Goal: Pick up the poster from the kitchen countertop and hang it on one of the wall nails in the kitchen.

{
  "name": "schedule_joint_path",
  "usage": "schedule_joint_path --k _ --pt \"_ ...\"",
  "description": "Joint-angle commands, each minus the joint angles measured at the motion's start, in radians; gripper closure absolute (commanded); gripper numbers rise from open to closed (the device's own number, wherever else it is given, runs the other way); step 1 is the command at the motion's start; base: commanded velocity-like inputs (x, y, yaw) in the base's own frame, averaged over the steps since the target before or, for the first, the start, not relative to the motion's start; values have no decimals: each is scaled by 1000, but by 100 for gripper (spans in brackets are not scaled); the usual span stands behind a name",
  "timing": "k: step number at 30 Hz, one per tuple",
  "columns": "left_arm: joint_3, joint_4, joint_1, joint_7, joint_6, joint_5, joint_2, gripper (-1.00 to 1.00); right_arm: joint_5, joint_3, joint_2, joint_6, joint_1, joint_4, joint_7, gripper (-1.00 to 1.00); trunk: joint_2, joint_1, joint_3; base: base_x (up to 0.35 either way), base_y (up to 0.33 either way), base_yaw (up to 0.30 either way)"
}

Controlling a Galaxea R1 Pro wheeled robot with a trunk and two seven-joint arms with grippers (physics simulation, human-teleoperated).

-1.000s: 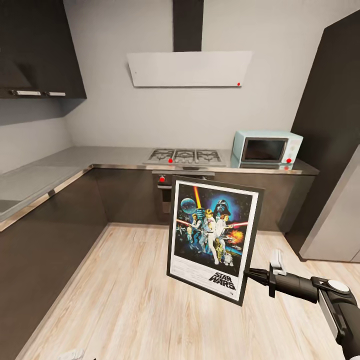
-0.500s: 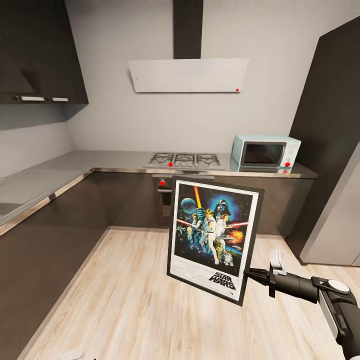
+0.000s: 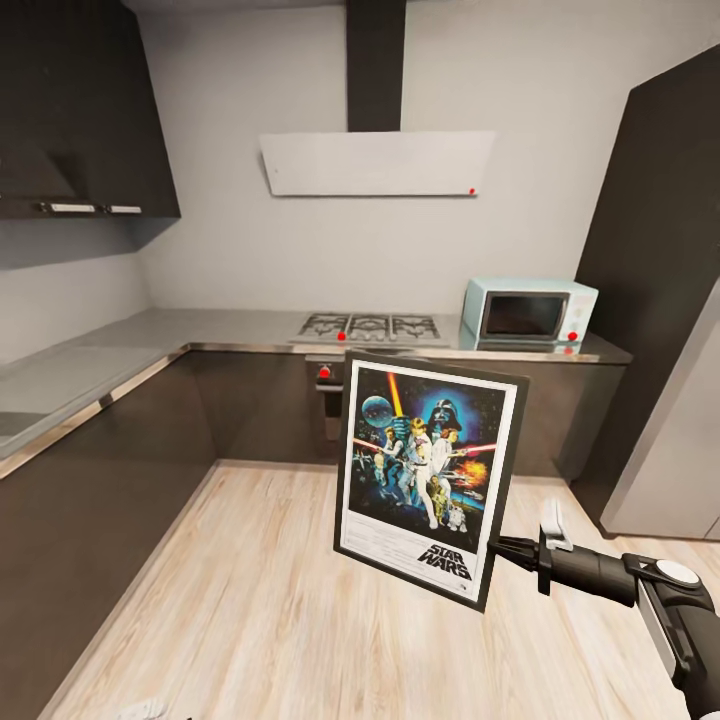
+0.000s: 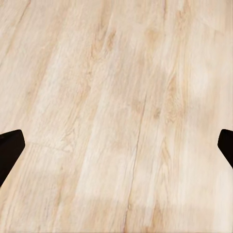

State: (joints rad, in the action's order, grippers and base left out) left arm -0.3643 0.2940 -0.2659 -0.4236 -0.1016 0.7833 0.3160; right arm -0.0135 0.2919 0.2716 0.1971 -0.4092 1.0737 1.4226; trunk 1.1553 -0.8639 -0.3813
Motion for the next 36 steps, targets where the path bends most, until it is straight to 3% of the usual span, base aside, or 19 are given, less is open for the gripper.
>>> schedule_joint_path --k 1,16,24,36 --pt "-8 -1 -1 -1 -6 7 1 -100 -2 1 0 13 -1 0 6 100 1 0 1 0 0 0" --pt "-8 -1 -1 -1 -6 7 1 -100 -2 1 0 16 -1 0 6 100 1 0 13 0 0 0" --pt "-8 0 -1 -1 -5 7 0 -100 -3 1 1 81 -1 0 6 100 -55 31 39 0 0 0" --pt "-8 0 -1 -1 -5 7 0 -100 -3 1 1 91 -1 0 6 100 -139 77 76 0 0 0"
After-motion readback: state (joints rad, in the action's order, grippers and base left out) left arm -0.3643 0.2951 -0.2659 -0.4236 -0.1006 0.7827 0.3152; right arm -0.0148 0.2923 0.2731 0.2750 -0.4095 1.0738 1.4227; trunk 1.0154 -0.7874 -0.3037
